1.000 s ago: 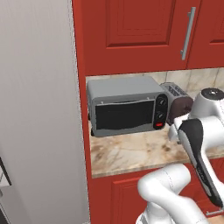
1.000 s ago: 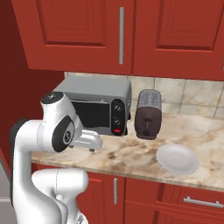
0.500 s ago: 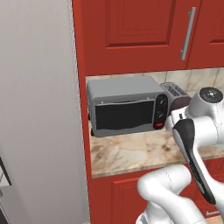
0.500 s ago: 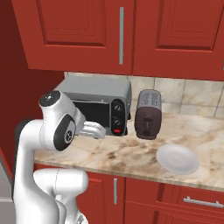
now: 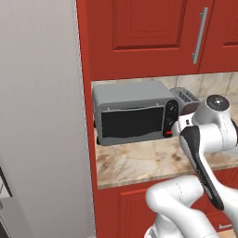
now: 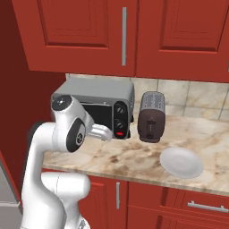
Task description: Pull the toaster oven rack outwards. Pick up the baguette from the plate and place it on the toaster oven rack. Close the toaster oven door fully and set the temperature to the lowest setting.
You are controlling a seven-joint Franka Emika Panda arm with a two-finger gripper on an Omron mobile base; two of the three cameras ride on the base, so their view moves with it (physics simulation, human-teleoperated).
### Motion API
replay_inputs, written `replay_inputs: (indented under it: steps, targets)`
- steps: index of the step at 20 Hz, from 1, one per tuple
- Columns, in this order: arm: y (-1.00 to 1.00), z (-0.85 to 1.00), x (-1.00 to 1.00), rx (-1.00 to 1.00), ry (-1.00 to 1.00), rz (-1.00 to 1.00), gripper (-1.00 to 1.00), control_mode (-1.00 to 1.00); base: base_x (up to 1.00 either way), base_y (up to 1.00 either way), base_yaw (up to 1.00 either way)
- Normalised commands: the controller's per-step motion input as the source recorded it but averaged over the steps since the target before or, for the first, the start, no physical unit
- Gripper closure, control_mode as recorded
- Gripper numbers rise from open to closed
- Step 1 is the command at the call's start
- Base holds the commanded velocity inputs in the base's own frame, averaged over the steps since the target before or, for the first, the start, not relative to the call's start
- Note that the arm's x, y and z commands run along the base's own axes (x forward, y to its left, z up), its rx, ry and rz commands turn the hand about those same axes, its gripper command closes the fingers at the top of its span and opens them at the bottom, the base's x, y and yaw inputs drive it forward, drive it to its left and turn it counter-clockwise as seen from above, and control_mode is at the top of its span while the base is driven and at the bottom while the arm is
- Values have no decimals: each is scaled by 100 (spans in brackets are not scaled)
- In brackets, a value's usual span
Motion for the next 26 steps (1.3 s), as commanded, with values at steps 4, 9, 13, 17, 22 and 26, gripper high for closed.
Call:
replay_inputs:
  steps: [4, 9, 13, 17, 22, 26]
  targets:
    - [0, -1, 45, 21, -14, -49, -100, -100, 0, 0, 0]
    - [0, 5, 3, 60, 1, -51, -100, -100, 0, 0, 0]
    - [1, 0, -13, 70, 0, -56, -100, -100, 0, 0, 0]
    - [6, 11, -7, 59, 0, -59, -100, -100, 0, 0, 0]
    - [4, 34, 0, 7, 6, -79, -100, -100, 0, 0, 0]
    - [1, 36, 0, 0, 22, -80, -100, -100, 0, 0, 0]
